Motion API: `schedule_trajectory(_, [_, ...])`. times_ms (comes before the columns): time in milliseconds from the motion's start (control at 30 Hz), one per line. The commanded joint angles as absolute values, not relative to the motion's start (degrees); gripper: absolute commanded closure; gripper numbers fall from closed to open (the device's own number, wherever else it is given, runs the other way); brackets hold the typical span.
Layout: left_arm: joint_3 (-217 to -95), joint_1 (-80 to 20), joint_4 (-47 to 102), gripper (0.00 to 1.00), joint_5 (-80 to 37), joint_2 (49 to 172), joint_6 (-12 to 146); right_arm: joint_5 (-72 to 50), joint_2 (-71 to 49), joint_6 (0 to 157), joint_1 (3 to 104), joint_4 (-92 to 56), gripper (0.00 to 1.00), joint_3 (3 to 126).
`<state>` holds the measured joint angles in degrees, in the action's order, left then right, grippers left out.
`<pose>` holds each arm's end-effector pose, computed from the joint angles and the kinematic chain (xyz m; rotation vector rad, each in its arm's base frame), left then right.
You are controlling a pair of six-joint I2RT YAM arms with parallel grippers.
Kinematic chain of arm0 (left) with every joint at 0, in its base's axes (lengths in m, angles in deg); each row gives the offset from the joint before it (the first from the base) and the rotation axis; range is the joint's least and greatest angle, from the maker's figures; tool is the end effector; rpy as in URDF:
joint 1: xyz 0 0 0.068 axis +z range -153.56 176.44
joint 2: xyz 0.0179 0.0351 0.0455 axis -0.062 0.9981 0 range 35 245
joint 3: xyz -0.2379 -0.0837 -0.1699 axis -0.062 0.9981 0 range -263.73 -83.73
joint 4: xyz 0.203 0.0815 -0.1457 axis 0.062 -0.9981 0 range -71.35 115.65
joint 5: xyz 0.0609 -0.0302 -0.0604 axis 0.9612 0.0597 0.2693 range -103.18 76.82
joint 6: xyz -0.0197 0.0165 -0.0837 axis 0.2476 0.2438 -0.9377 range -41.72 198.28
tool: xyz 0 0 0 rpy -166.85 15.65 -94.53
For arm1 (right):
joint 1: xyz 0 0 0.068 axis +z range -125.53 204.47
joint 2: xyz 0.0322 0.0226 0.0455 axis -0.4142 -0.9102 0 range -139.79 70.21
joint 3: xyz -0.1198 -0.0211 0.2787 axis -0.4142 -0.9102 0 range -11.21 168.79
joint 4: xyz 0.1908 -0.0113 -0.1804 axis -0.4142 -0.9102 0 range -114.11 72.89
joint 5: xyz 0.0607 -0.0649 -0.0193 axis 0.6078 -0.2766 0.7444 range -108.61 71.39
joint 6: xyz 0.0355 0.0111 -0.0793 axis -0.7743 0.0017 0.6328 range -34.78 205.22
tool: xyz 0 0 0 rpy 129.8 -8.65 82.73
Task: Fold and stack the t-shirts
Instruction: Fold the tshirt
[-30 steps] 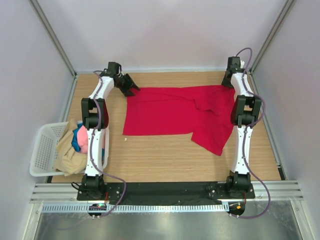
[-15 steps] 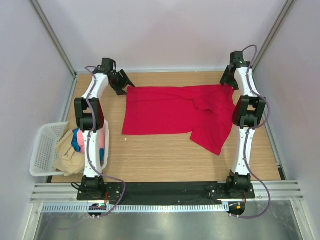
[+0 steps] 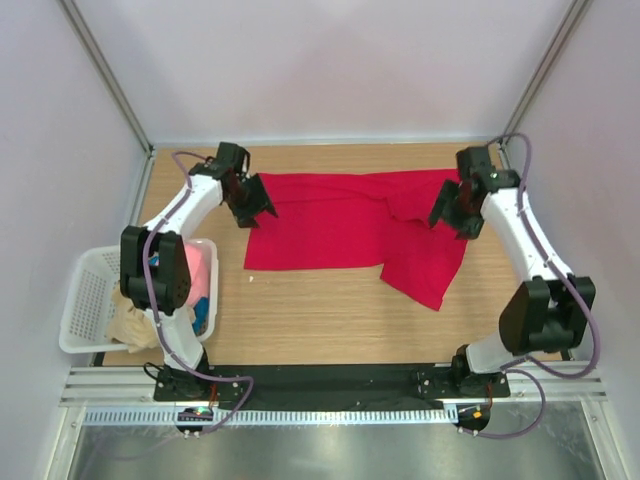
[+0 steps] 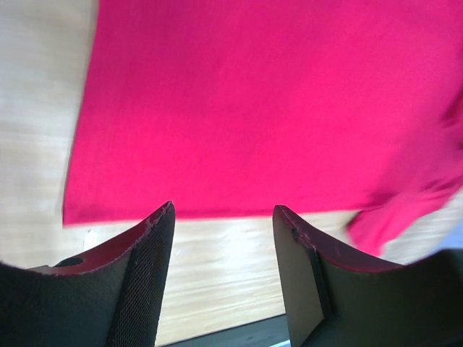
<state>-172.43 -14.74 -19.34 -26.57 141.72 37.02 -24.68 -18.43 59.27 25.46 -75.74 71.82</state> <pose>0.4145 -0.1003 0.2447 -0.6417 2.6880 -0.5838 0.3298 -0.0026 0.3090 0.6110 2.6100 0.0046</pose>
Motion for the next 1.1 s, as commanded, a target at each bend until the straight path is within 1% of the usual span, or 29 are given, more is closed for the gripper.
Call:
schedule_trajectory(0, [-166.3,-18.1,-20.2,0.42,-20.1,137.2,38.6,-16.9,-10.1,54.0,29.2,-74.2,0.31,60.3])
schedule_trajectory(33, [-164.8,-19.4,-20.4,0.43,-18.9,136.4,38.7,-15.5,-7.9,53.1,30.0,-72.1,0.32,53.9])
schedule_trajectory(67, [-163.5,-19.8,-20.5,0.43,-17.9,135.7,38.8,-15.1,-3.4,52.0,30.2,-71.6,0.32,51.0])
schedule_trajectory(100, [-160.4,-20.1,-20.2,0.44,-16.8,134.3,38.8,-14.3,-1.5,50.8,30.3,-70.8,0.34,45.5])
schedule_trajectory(233, [-154.0,-20.9,-20.1,0.46,-15.9,129.6,38.0,-15.5,4.7,48.5,30.4,-70.8,0.35,36.8])
schedule_trajectory(300, [-151.1,-21.8,-19.9,0.45,-13.9,126.1,38.1,-20.2,8.4,46.9,30.3,-71.1,0.35,32.8])
schedule_trajectory(400, [-148.8,-21.7,-19.6,0.42,-11.4,122.9,37.6,-20.5,10.3,45.7,29.1,-67.3,0.36,28.4])
schedule_trajectory(533, [-148.1,-21.2,-18.2,0.39,-10.9,123.8,38.6,-19.3,7.5,43.3,26.8,-62.9,0.38,26.2])
schedule_trajectory(567, [-148.1,-20.8,-17.9,0.39,-11.6,124.6,38.7,-17.3,6.9,43.2,26.0,-61.5,0.38,26.0])
schedule_trajectory(667, [-148.1,-18.6,-17.2,0.39,-14.7,127.5,38.7,-16.2,4.6,44.0,22.3,-58.2,0.38,24.3])
schedule_trajectory(767, [-148.0,-18.1,-16.5,0.39,-14.7,128.3,39.0,-14.9,1.8,45.2,21.0,-56.0,0.38,23.1])
schedule_trajectory(900, [-147.4,-17.3,-15.1,0.38,-14.8,128.2,38.9,-15.4,2.1,45.4,20.9,-55.3,0.39,21.7])
schedule_trajectory(1067, [-148.0,-15.3,-14.7,0.38,-15.5,129.7,39.8,-15.1,3.0,45.0,20.8,-52.8,0.42,21.2])
